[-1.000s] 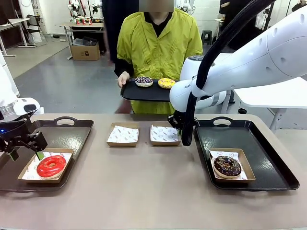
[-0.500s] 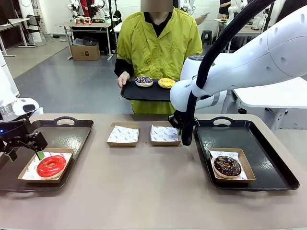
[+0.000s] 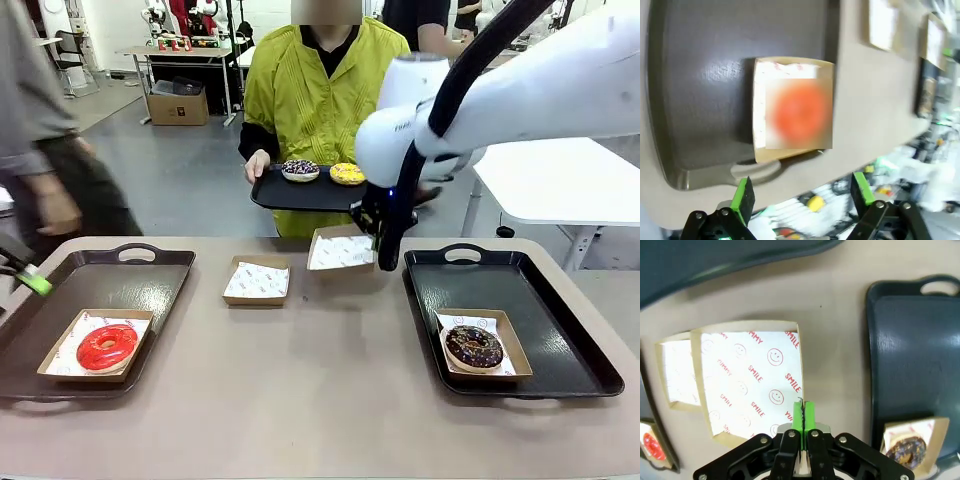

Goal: Individually package the donuts and arrange them on the tray.
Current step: Place the picked Paper togo box on the Handle tray while simultaneously picking up another Paper togo box from the table with the other hand.

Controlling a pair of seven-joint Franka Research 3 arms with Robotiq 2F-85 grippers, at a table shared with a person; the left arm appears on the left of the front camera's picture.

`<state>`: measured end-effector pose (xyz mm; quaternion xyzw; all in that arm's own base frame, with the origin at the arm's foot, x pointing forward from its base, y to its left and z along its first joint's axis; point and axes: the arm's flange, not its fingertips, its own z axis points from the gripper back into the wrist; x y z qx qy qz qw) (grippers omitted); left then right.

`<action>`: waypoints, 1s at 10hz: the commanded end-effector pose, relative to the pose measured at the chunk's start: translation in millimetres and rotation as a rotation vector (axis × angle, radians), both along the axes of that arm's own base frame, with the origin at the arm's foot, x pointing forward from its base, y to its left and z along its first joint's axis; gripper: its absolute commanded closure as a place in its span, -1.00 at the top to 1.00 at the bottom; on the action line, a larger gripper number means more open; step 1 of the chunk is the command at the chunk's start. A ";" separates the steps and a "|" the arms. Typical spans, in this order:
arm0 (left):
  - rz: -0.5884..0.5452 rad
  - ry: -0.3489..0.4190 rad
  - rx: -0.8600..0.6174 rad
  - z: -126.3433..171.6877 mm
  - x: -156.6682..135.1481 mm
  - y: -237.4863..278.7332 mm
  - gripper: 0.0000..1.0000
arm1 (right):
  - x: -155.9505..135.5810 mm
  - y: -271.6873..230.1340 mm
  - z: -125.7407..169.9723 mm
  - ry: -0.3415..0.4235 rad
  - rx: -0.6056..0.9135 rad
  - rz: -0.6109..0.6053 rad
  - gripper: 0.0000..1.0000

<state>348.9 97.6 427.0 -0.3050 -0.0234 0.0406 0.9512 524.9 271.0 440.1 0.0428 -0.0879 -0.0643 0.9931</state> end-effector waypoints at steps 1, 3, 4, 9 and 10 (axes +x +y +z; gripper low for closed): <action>0.046 -0.062 -0.286 13.1 -5.0 60.2 1.00 | -20.5 5.6 26.8 -0.028 -0.021 -0.033 -1.00; 0.101 -0.116 -0.450 11.3 -16.1 117.2 1.00 | -25.4 13.2 52.2 -0.031 -0.026 -0.062 -1.00; 0.130 -0.129 -0.516 3.2 -21.2 140.9 1.00 | -24.9 17.4 60.5 -0.010 -0.028 -0.063 -1.00; 0.197 -0.115 -0.622 -41.7 -31.0 205.9 1.00 | -13.0 20.1 72.4 0.015 -0.092 -0.105 -1.00; 0.211 -0.119 -0.639 -38.1 -42.2 187.9 1.00 | -9.2 15.9 72.6 0.017 -0.106 -0.104 -1.00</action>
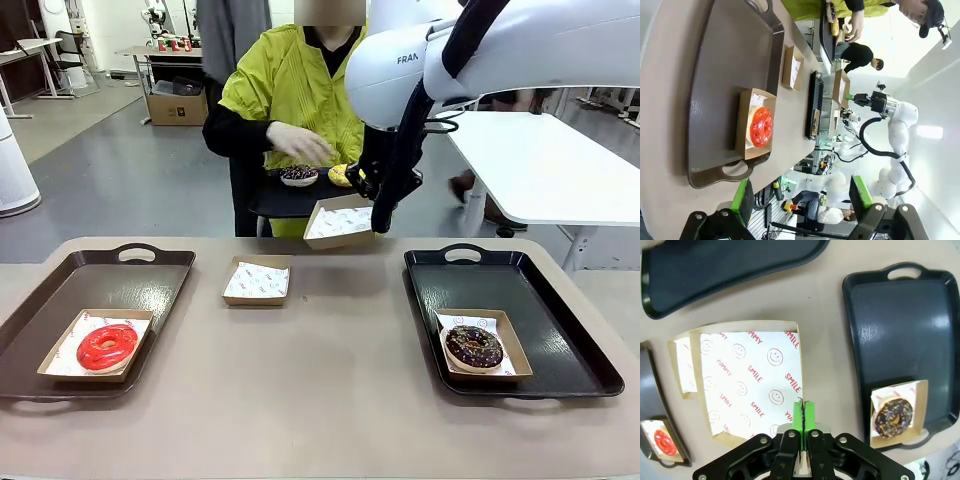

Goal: Individually package the donuts and arrange them on the tray.
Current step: Place the picked Paper togo box on the Handle tray while simultaneously picking up another Paper togo box from the table with the other hand.

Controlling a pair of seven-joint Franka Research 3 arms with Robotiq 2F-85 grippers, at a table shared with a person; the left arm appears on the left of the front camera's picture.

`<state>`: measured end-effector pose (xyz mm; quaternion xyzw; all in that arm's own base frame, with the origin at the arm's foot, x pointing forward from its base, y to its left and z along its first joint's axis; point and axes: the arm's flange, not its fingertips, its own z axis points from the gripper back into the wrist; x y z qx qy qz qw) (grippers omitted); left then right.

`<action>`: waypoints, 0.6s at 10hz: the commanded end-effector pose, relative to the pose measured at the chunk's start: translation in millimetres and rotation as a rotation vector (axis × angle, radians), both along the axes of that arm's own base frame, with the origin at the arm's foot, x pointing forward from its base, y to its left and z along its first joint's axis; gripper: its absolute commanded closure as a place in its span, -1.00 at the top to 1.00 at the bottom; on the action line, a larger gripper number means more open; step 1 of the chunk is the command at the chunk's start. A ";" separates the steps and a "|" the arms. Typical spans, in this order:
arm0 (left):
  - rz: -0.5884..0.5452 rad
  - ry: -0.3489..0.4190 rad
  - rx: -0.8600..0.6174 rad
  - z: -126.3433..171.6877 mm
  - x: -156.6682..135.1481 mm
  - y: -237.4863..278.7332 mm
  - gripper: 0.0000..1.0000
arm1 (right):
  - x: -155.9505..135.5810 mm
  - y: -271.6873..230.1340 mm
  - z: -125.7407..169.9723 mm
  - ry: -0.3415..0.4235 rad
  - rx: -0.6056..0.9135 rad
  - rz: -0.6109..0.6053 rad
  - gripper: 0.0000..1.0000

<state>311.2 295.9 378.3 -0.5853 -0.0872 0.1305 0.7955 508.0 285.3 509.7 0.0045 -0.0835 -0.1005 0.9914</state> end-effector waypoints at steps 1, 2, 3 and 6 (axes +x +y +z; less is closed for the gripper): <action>0.004 -0.020 0.002 10.7 -4.5 -10.4 1.00 | -3.4 2.1 0.0 -0.007 0.014 0.003 -1.00; 0.004 -0.020 0.002 10.7 -4.5 -10.4 1.00 | -3.4 2.1 0.0 -0.007 0.014 0.003 -1.00; 0.004 -0.020 0.002 10.7 -4.5 -10.4 1.00 | -3.4 2.1 0.0 -0.007 0.014 0.003 -1.00; 0.004 -0.020 0.002 10.7 -4.5 -10.4 1.00 | -3.4 2.1 0.0 -0.007 0.014 0.003 -1.00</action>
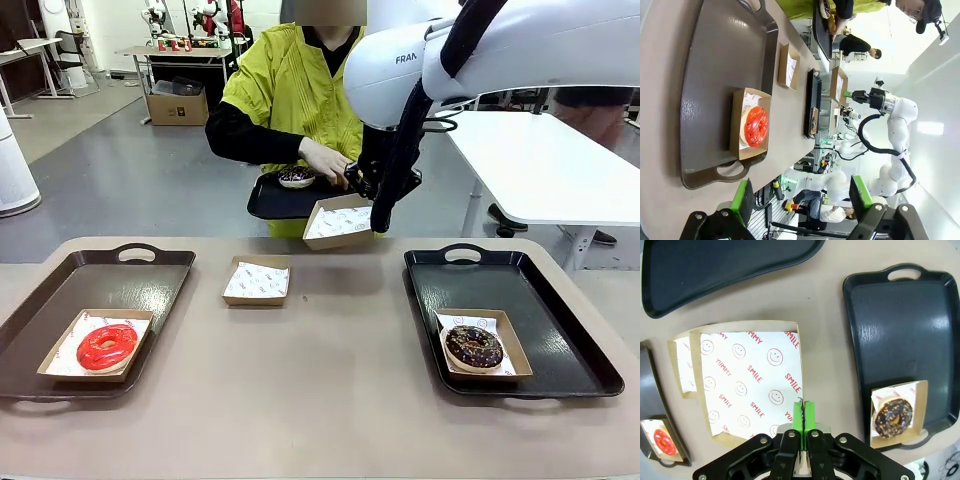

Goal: Individually package the donuts and arrange them on the tray.
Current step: Place the picked Paper togo box on the Handle tray while simultaneously picking up another Paper togo box from the table with the other hand.

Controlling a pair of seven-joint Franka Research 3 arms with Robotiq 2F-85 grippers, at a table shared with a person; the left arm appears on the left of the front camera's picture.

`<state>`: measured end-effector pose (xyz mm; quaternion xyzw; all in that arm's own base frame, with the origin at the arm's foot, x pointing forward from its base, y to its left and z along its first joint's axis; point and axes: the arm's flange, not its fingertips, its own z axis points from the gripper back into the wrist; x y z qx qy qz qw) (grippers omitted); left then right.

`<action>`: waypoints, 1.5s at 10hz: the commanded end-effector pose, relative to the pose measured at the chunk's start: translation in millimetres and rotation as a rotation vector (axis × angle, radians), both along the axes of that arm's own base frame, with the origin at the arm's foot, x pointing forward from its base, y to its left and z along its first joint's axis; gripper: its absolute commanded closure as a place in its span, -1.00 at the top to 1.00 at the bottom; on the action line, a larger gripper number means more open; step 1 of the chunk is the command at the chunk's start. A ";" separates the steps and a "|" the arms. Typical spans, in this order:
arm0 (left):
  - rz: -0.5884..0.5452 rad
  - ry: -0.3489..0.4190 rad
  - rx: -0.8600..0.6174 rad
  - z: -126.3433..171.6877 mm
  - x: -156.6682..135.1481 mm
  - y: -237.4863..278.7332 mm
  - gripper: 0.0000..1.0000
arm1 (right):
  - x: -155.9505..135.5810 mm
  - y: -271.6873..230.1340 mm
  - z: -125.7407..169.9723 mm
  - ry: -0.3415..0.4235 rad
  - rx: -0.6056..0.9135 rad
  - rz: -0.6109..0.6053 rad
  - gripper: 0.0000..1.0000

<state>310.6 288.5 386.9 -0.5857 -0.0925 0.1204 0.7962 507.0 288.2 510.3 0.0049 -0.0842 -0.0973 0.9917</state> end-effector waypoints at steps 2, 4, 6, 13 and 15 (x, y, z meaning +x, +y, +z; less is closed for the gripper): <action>0.014 0.001 -0.001 2.1 -3.9 -3.0 1.00 | -2.4 -0.8 -0.6 -0.005 0.014 -0.004 -1.00; 0.014 0.001 -0.001 2.1 -3.9 -3.0 1.00 | -2.4 -0.8 -0.6 -0.005 0.014 -0.004 -1.00; 0.014 0.001 -0.001 2.1 -3.9 -3.0 1.00 | -2.4 -0.8 -0.6 -0.005 0.014 -0.004 -1.00; 0.014 0.001 -0.001 2.1 -3.9 -3.0 1.00 | -2.4 -0.8 -0.6 -0.005 0.014 -0.004 -1.00; 0.014 0.001 -0.001 2.1 -3.9 -3.0 1.00 | -2.4 -0.8 -0.6 -0.005 0.014 -0.004 -1.00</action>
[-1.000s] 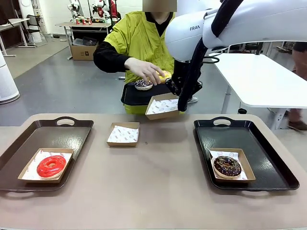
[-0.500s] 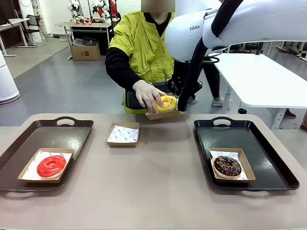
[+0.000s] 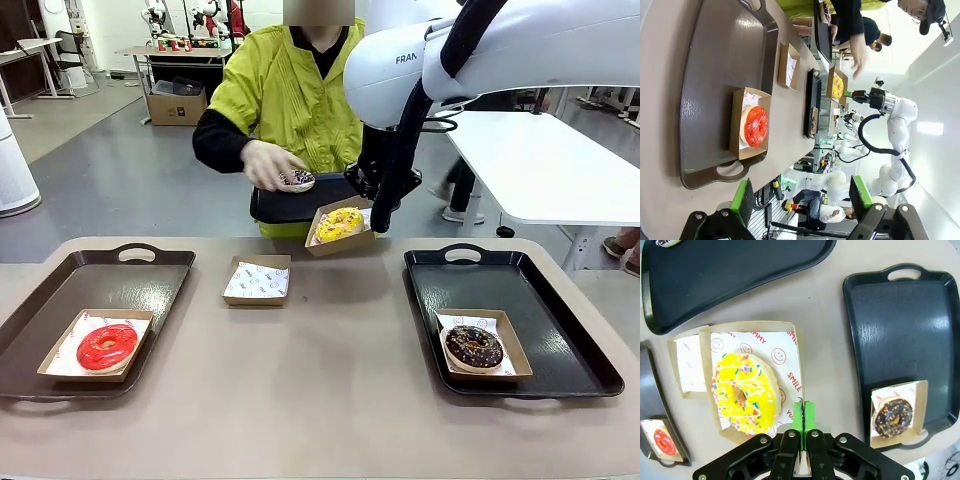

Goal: Individually package the donuts and arrange them on the tray.
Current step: Place the picked Paper togo box on the Handle tray while simultaneously picking up another Paper togo box from the table with the other hand.

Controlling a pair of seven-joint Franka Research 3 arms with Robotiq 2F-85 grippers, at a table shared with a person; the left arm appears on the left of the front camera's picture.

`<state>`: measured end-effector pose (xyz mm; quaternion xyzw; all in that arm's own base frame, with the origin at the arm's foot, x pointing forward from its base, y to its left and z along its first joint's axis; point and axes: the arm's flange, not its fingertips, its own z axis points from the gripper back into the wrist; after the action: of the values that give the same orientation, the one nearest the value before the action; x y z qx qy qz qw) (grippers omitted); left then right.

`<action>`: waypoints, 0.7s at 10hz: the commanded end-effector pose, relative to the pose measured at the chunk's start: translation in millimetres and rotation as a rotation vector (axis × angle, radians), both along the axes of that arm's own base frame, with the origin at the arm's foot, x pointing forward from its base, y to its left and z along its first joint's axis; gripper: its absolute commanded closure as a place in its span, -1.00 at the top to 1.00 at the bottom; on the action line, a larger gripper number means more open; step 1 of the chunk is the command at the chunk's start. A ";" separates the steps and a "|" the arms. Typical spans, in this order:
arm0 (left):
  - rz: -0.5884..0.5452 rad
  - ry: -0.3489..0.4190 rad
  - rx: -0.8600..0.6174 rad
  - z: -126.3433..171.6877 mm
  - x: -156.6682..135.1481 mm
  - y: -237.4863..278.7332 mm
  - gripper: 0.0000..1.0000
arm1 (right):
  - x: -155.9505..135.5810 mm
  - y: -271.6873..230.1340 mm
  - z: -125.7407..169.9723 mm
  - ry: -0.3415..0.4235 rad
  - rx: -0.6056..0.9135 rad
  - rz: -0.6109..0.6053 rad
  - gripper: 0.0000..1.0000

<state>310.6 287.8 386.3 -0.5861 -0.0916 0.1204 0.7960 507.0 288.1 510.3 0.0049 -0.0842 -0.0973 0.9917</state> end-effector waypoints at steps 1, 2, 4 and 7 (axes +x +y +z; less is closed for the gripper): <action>0.015 -0.001 0.000 2.7 -3.9 -2.3 1.00 | -2.4 -0.7 -0.6 -0.005 0.014 -0.004 -1.00; 0.015 -0.001 0.000 2.7 -3.9 -2.3 1.00 | -2.4 -0.7 -0.6 -0.005 0.014 -0.004 -1.00; 0.015 -0.001 0.000 2.7 -3.9 -2.3 1.00 | -2.4 -0.7 -0.6 -0.005 0.014 -0.004 -1.00; -0.018 0.010 0.055 12.1 12.9 -12.4 1.00 | -7.2 -20.0 2.4 0.008 0.027 0.067 -0.98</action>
<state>315.7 284.5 388.0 -0.5817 -0.0900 0.1159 0.8000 506.8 285.1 511.2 0.0065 -0.0825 -0.0884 0.9926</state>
